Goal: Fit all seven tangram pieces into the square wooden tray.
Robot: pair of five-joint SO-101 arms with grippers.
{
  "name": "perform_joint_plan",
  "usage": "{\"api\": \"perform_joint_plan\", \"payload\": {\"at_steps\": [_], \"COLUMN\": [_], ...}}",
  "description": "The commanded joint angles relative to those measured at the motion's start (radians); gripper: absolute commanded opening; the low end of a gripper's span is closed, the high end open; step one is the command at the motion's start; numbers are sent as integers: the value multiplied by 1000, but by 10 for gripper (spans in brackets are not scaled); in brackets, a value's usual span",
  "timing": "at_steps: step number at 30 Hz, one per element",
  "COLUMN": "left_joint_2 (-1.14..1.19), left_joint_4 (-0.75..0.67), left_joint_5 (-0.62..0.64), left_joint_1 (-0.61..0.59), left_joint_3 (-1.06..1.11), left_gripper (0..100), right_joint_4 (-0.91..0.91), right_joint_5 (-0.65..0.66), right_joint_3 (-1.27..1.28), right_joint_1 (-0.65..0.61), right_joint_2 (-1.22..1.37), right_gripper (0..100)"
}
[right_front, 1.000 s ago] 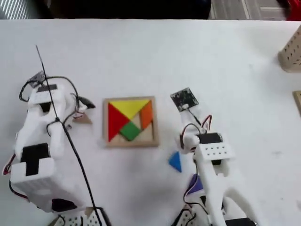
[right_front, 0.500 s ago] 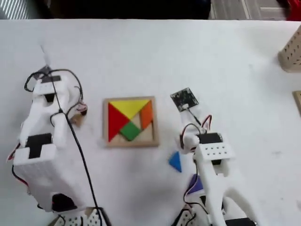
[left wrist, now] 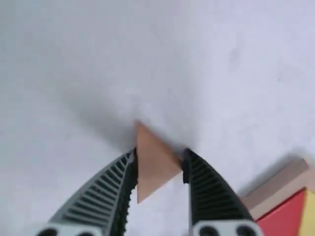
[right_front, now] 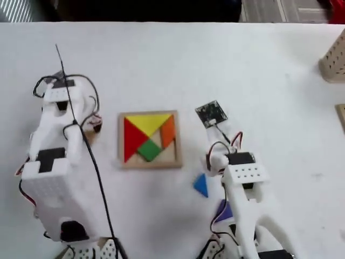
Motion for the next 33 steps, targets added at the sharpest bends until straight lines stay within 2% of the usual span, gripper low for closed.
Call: {"api": "perform_joint_plan", "payload": {"at_steps": [1, 7, 11, 14, 19, 25, 27, 31, 33], "left_joint_2": [-97, -311, -389, -392, -360, -311, -300, -292, -289], "left_joint_4": [98, 149, 172, 170, 54, -104, -147, -186, -189], "left_joint_5": [-18, -123, -293, -356, -368, -661, -660, -543, -595], "left_joint_1": [48, 119, 251, 354, 496, 595, 595, 581, 581], "left_joint_3": [-58, -61, -60, -32, 63, 138, 140, 144, 147], "left_gripper": [21, 21, 21, 22, 24, 24, 24, 24, 24], "right_joint_4": [-10, -12, -13, -13, -42, -58, -58, -58, -58], "right_joint_5": [15, 15, 15, 9, 8, -41, -40, -40, -40], "right_joint_3": [-5, -5, -5, -8, -12, -14, -14, -14, -17], "right_joint_1": [-8, -4, -2, 36, 122, 154, 153, 153, 153], "right_joint_2": [-21, -21, -22, -30, -30, -30, -30, -30, -30], "right_gripper": [24, 24, 23, 23, 22, 24, 24, 24, 24]}}
